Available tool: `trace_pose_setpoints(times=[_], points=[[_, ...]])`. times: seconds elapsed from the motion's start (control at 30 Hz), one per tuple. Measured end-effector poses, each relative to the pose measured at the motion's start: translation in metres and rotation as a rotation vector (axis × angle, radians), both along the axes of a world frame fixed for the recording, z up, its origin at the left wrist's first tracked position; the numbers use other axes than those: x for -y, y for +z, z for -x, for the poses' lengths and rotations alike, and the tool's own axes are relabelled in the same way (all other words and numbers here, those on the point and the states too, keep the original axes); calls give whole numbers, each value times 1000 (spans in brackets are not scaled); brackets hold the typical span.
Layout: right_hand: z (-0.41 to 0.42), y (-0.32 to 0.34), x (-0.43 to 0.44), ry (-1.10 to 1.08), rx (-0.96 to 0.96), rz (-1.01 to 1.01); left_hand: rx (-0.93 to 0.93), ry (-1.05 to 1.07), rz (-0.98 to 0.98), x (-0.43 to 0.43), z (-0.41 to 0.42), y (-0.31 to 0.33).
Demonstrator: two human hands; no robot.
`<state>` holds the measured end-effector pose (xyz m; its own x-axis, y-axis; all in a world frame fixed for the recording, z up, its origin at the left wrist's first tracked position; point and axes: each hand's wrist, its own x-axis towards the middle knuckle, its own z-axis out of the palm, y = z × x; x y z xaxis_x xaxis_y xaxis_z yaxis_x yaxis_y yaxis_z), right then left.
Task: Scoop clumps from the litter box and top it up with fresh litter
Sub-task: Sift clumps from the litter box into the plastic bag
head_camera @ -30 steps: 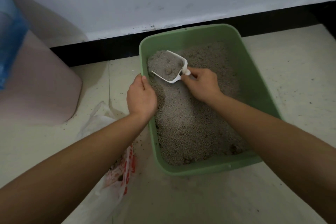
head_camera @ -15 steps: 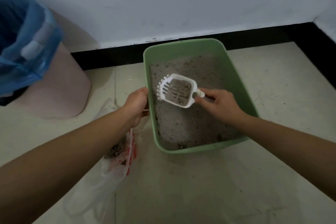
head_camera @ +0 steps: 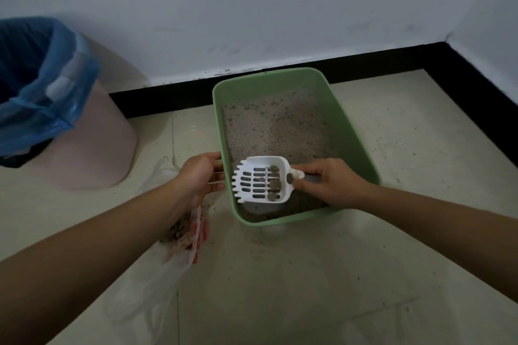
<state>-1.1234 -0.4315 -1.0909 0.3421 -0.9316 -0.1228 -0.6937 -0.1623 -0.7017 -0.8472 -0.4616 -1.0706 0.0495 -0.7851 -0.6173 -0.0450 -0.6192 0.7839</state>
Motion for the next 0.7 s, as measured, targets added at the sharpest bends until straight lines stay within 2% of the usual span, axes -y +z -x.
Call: trace_pose_setpoints(times=[0.47,0.6,0.7], points=[[-4,10,1,4,-4,11,23,-29,5,2,-21,3],[-15,22,0,-65,73,8,199,-77,162,-2,-39,10],[-39,35,-2,-33,92,26,530,-171,400,-5,-72,10]])
